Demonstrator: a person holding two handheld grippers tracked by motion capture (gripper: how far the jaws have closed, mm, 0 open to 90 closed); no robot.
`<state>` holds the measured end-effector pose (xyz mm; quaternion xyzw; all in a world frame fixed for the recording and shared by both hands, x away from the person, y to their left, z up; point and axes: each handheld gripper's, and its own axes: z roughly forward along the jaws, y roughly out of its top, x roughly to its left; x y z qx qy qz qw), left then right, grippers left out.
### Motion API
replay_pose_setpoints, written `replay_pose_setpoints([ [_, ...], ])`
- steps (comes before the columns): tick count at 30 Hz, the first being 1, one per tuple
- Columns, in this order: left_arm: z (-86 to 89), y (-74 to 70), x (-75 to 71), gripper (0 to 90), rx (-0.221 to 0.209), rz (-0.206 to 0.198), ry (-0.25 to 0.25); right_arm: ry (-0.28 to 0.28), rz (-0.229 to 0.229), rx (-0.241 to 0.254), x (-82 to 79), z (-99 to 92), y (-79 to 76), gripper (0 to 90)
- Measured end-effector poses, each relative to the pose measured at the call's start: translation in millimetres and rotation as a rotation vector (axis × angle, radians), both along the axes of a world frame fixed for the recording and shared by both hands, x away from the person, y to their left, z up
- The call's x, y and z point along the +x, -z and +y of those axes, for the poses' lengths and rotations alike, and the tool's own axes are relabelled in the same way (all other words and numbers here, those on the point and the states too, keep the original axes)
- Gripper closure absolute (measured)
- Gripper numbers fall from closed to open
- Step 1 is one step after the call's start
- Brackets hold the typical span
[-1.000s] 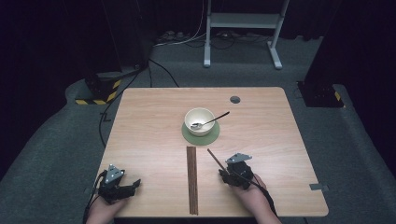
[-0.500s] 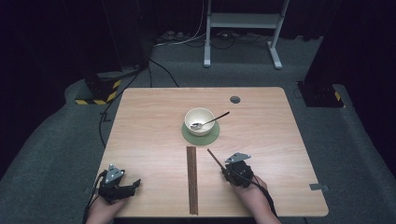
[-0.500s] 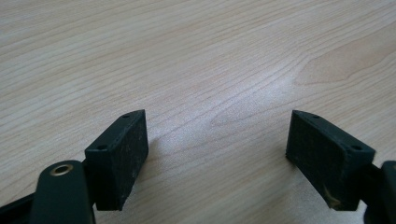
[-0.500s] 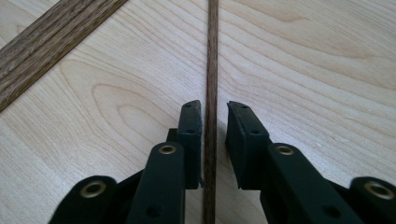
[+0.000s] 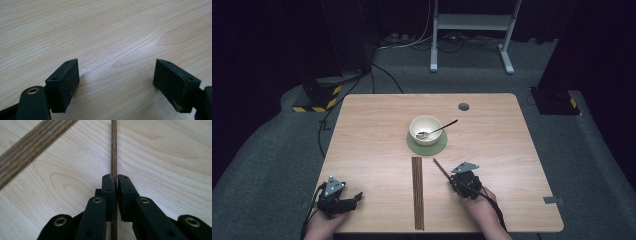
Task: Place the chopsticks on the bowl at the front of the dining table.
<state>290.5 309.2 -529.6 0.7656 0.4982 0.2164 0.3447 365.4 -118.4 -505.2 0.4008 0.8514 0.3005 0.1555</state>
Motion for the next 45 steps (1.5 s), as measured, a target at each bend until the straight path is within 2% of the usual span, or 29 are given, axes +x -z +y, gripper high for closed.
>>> replay_pose_setpoints([
  [11, 0.1, 0.0, 0.1, 21.0, 0.001, 0.000, 0.002, 0.000, -0.057, 0.026, 0.8, 0.7, -24.0, 84.8],
  [18, 0.1, 0.2, 0.3, 21.1, -0.002, -0.002, 0.005, 0.006, -0.109, 0.056, 7.1, 3.1, -47.6, 84.7],
  [22, -0.1, -0.1, 0.5, 21.0, 0.002, 0.000, 0.005, 0.014, -0.118, 0.061, 11.4, 5.5, -54.8, 84.7],
  [24, -0.1, 0.0, 0.5, 21.0, 0.001, 0.000, 0.005, 0.013, -0.139, 0.047, 14.6, 7.9, -58.2, 84.7],
  [45, -0.3, 0.2, -0.1, 21.1, -0.003, -0.002, 0.015, 0.047, -0.115, 0.068, 74.7, 36.6, -73.3, 84.7],
])
